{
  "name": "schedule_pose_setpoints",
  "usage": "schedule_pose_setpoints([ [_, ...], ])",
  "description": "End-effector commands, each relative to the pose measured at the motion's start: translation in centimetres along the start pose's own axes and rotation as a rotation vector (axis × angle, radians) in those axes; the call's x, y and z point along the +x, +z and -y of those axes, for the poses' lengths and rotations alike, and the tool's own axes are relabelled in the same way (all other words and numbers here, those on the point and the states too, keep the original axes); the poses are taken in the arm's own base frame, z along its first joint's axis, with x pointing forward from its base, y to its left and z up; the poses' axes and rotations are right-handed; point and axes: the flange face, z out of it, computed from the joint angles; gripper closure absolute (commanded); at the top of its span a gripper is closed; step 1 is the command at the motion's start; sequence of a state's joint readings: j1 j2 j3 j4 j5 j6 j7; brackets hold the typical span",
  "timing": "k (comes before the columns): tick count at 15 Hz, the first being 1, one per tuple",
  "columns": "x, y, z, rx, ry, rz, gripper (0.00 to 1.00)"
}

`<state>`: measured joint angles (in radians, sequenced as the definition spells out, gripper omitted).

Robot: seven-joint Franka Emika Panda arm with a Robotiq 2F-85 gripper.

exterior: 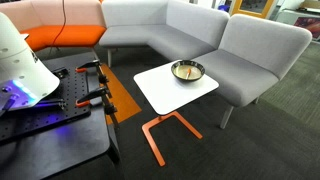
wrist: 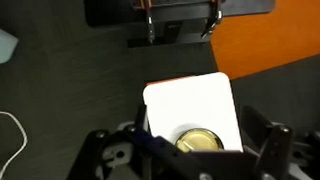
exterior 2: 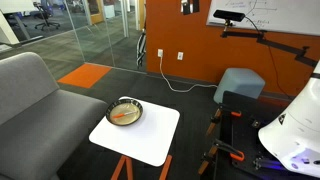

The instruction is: Remove the marker from the bowl and put it on the table

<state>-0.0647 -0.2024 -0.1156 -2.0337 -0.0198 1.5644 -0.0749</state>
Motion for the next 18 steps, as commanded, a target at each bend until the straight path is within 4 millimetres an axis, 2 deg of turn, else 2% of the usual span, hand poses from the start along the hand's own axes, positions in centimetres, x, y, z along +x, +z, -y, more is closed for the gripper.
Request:
schedule_pose_setpoints([
  [1,0.0,0.0,0.0,0.000,0.000,0.000,0.00],
  [4,0.7,0.4,0.5,-0.032,-0.064,-0.024,0.00],
  [6,2.2,1.8,1.4,-0.049,-0.144,-0.027,0.00],
  [8,5.0,4.5,2.7,-0.068,-0.209,-0.041,0.00],
  [11,10.7,10.1,5.1,-0.117,-0.322,-0.075,0.00],
  [14,16.3,16.2,8.9,-0.177,-0.476,-0.100,0.00],
  [18,22.2,21.6,13.5,-0.200,-0.572,-0.144,0.00],
])
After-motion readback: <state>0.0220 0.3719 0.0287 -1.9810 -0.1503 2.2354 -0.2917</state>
